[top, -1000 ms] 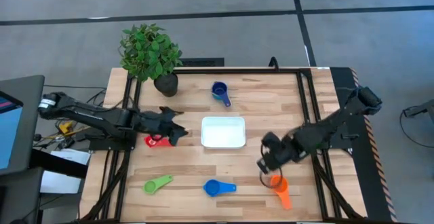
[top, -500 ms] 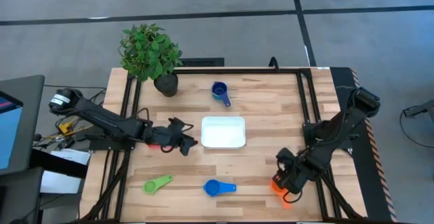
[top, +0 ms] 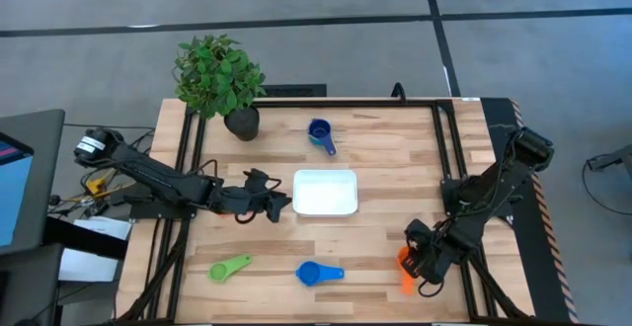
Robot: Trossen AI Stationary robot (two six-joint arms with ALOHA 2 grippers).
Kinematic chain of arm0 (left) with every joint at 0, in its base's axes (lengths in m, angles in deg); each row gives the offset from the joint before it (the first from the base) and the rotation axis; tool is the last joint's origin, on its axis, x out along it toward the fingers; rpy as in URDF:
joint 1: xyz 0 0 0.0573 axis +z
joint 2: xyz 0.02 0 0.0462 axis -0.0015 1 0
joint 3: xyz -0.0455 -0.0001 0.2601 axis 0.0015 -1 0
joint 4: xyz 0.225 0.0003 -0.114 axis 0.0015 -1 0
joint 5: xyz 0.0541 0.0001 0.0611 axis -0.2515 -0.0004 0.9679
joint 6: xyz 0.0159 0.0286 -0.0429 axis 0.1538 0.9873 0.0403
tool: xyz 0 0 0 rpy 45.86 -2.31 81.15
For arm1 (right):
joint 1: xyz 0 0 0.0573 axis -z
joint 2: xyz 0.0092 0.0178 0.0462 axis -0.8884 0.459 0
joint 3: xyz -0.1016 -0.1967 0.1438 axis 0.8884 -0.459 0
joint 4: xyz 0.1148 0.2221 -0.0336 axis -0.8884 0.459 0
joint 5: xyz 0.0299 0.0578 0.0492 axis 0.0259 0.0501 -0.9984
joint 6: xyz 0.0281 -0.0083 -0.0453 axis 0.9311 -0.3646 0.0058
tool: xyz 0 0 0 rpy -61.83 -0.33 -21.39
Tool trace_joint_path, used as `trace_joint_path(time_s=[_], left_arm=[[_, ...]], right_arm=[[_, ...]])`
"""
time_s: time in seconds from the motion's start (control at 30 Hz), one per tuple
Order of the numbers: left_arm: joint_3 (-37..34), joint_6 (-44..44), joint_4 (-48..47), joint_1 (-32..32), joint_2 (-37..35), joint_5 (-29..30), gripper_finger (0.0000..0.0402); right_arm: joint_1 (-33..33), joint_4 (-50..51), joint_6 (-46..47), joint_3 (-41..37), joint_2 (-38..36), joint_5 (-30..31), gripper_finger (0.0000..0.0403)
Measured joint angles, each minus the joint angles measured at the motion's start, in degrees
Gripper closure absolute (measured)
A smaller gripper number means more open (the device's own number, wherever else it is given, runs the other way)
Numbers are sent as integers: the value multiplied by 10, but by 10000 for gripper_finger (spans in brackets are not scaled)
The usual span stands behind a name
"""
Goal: Nest measuring cups in basket
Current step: Stack the orange measuring cup on top of the dark blue measuring cup
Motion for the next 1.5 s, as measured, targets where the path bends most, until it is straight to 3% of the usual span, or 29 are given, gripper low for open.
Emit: trace_joint_path(time_s=[0.2, 0.33, 0.47, 0.6, 0.8, 1.03, 1.33, 1.5], left_arm=[[0, 2, -5, 1, 0, 4, 251], [0, 61, -6, 17, 0, 5, 251], [0, 137, -5, 57, 0, -14, 251], [0, 188, -1, 114, 0, -69, 251], [1, 245, -1, 205, 0, -165, 251], [1, 300, -2, 280, 0, -263, 251], [1, 313, -4, 302, 0, -271, 251], [1, 298, -4, 302, 0, -266, 251]], right_arm=[[6, 23, -9, 0, 0, -15, 317], [31, 30, -55, 0, -1, -16, 386], [89, 36, -146, 2, -1, -46, 385], [171, 85, -296, 28, -1, -73, 396], [319, 201, -528, 106, -1, -69, 398], [470, 281, -703, 191, -1, -42, 398], [651, 262, -916, 251, 5, -26, 398], [737, 192, -1024, 275, 5, -24, 398]])
